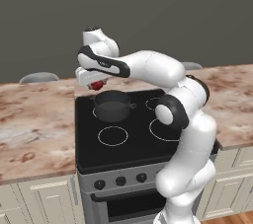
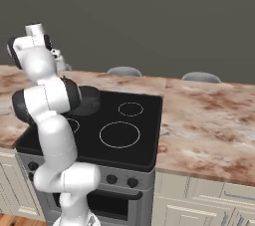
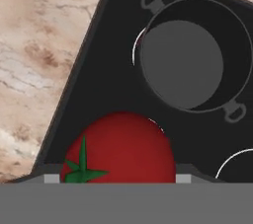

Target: Turn on the burner for the pot on the stove. Wait thirty seconds for the pot to heat up. Then add the tomato to the pot.

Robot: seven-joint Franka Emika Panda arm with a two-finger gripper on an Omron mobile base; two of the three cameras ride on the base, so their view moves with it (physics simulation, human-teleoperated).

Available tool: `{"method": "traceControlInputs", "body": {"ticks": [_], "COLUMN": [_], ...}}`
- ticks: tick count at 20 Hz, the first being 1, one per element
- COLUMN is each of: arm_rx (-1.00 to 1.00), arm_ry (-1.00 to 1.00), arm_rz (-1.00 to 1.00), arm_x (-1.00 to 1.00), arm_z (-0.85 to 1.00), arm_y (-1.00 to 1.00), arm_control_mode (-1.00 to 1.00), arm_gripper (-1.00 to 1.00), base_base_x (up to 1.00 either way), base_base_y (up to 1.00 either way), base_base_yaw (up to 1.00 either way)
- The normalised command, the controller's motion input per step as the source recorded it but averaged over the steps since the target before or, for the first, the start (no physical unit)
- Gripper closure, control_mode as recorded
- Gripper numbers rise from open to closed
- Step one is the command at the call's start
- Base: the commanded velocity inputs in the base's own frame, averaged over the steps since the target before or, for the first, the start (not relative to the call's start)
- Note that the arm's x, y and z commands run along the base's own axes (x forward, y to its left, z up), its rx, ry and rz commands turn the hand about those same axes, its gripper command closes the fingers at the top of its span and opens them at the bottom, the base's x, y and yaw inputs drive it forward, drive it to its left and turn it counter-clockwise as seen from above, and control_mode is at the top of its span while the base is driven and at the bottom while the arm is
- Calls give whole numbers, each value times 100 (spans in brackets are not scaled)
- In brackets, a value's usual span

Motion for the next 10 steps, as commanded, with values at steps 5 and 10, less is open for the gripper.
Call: {"method": "traceControlInputs", "body": {"ticks": [5, 10], "arm_rx": [0, 0], "arm_ry": [0, 0], "arm_rz": [-7, 0], "arm_x": [0, 0], "arm_z": [-2, -16], "arm_y": [-90, -50], "arm_control_mode": [-100, -100], "arm_gripper": [100, 100], "base_base_x": [0, 0], "base_base_y": [0, 0], "base_base_yaw": [0, 0]}}
